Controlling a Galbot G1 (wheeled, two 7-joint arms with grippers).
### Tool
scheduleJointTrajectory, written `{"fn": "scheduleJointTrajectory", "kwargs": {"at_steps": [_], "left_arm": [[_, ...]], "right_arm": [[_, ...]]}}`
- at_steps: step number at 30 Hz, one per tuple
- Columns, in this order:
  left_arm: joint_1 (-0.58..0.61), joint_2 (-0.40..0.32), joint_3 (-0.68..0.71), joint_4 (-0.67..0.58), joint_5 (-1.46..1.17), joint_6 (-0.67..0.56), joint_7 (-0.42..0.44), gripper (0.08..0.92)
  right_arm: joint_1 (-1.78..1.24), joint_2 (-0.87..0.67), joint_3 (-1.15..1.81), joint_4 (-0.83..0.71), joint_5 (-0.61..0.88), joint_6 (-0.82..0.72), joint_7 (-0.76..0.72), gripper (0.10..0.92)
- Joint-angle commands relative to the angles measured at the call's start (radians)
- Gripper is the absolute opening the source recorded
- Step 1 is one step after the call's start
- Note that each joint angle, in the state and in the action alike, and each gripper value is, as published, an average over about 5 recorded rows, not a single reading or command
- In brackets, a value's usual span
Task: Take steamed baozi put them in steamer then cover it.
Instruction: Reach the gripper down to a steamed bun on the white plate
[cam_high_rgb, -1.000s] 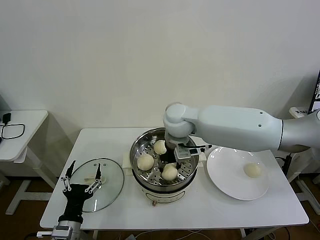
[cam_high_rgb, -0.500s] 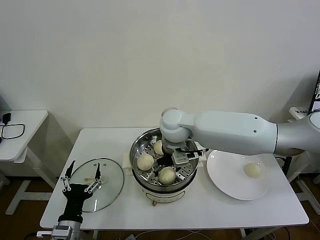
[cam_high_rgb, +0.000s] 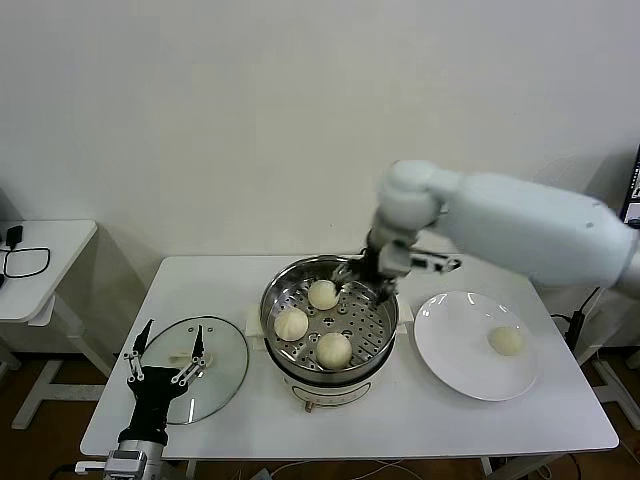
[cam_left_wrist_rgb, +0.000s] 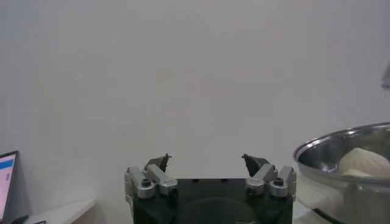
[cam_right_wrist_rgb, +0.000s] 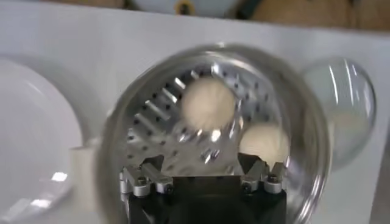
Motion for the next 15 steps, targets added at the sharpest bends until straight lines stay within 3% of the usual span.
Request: {"fn": "scheduleJointTrajectory", "kwargs": {"at_steps": [1, 15], "left_arm": [[0.002, 0.001, 0.003, -0.006, 0.001, -0.001, 0.001, 0.823], [0.0, 0.0, 0.006, -0.005, 0.003, 0.006, 0.0, 0.823]], "right_arm": [[-0.014, -0.222, -0.002, -0.379, 0.256, -0.334, -0.075, 0.823], [-0.383, -0.222, 0.145, -0.669, 0.05, -0.231, 0.009, 0.823]]}}
